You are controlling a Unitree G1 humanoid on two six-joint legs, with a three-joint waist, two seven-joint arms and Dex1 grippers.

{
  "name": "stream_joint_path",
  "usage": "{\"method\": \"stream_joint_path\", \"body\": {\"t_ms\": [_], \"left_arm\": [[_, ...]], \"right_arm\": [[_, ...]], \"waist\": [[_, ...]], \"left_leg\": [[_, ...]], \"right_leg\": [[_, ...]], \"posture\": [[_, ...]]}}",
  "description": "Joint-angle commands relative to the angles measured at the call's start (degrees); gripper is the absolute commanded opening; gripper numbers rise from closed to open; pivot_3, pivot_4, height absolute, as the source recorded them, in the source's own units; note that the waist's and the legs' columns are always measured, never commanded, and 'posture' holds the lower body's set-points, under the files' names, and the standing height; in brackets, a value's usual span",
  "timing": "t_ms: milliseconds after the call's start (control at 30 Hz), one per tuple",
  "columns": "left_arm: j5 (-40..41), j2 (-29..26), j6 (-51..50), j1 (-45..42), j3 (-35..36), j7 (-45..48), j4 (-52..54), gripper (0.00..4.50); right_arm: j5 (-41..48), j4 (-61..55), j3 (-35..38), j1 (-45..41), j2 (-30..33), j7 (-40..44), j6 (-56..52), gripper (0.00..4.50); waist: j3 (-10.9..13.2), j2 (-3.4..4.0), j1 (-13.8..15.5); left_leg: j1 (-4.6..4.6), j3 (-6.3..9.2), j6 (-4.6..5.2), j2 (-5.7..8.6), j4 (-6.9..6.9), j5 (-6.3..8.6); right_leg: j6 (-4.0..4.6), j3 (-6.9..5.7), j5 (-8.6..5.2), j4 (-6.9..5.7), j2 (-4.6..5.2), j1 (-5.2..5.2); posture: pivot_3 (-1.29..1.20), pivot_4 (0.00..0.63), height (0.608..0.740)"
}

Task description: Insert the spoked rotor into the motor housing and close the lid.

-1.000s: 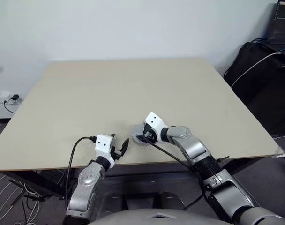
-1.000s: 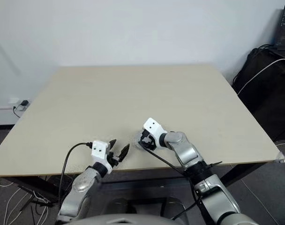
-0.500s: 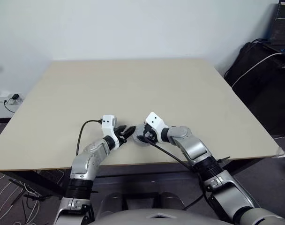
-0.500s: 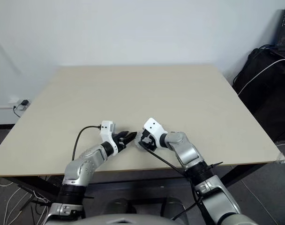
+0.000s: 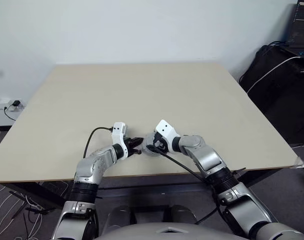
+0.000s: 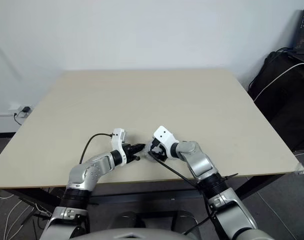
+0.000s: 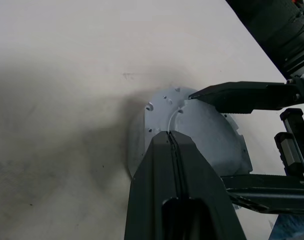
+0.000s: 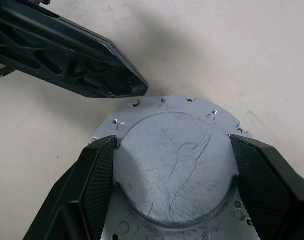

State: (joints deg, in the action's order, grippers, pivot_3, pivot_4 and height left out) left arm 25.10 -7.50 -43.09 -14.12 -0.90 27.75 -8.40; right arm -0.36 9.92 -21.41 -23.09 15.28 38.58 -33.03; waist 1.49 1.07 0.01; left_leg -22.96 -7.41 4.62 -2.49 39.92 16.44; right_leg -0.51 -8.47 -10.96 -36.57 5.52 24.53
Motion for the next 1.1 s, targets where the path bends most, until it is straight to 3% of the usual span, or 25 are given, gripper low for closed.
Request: {"method": "stream_joint_path", "body": {"t_ms": [33, 400, 533, 767, 867, 1100], "left_arm": [[-0.8, -0.7, -1.16, -2.22, -1.66, 1.22, -0.68, 0.01], [-2.59, -0.25, -4.76, -4.37, -5.03, 2.11, -2.62, 0.01], [-2.96, -0.24, -4.91, -4.11, -5.5, 2.61, -2.44, 0.0], [-3.3, -0.35, -4.72, -3.65, -5.68, 3.02, -2.64, 0.0], [-3.41, -0.23, -4.61, -3.45, -5.87, 2.98, -2.44, 0.0], [-3.26, -0.23, -4.6, -3.07, -6.12, 3.31, -1.75, 0.0]], "right_arm": [[-0.41, 0.71, -0.46, 1.28, 0.99, 0.45, -2.11, 3.22], [0.9, -2.22, 1.57, 3.07, 1.83, 0.78, -2.91, 3.22], [3.72, -6.29, 4.08, 5.11, 4.69, 3.0, -5.06, 4.46], [7.57, -11.28, 8.39, 7.4, 9.0, 4.41, -7.29, 4.46], [13.15, -13.86, 14.59, 8.2, 7.5, 3.48, -9.93, 4.46], [23.37, -14.4, 29.22, 6.7, -2.65, -8.57, -25.22, 4.46]], "waist": [[0.0, 0.0, 0.0], [0.0, 0.0, 0.25], [-0.02, -0.02, 0.45], [-0.01, -0.06, 0.43], [0.01, -0.07, 0.58], [0.02, -0.08, 0.75]], "left_leg": [[0.0, 0.0, 0.0, 0.0, 0.0, 0.0], [0.0, 0.02, -0.07, 0.04, 0.0, 0.04], [0.0, 0.01, -0.11, 0.08, 0.0, 0.02], [0.0, 0.01, 0.1, 0.06, -0.01, 0.2], [-0.02, 0.07, 0.09, 0.06, -0.03, 0.2], [-0.04, 0.07, 0.09, 0.04, -0.04, 0.2]], "right_leg": [[0.0, 0.0, 0.0, 0.0, 0.0, 0.0], [-0.01, 0.0, 0.0, 0.06, 0.04, -0.02], [-0.11, 0.0, 0.04, 0.26, 0.06, -0.08], [-0.22, 0.01, 0.12, 0.47, 0.07, -0.13], [-0.22, -0.02, 0.11, 0.48, 0.06, -0.12], [-0.22, -0.01, 0.12, 0.48, 0.06, -0.11]], "posture": [[0.0, 0.0, 0.74], [0.0, 0.0, 0.74], [0.0, 0.0, 0.74], [0.0, 0.0, 0.74], [0.0, 0.0, 0.74], [0.0, 0.0, 0.74]]}}
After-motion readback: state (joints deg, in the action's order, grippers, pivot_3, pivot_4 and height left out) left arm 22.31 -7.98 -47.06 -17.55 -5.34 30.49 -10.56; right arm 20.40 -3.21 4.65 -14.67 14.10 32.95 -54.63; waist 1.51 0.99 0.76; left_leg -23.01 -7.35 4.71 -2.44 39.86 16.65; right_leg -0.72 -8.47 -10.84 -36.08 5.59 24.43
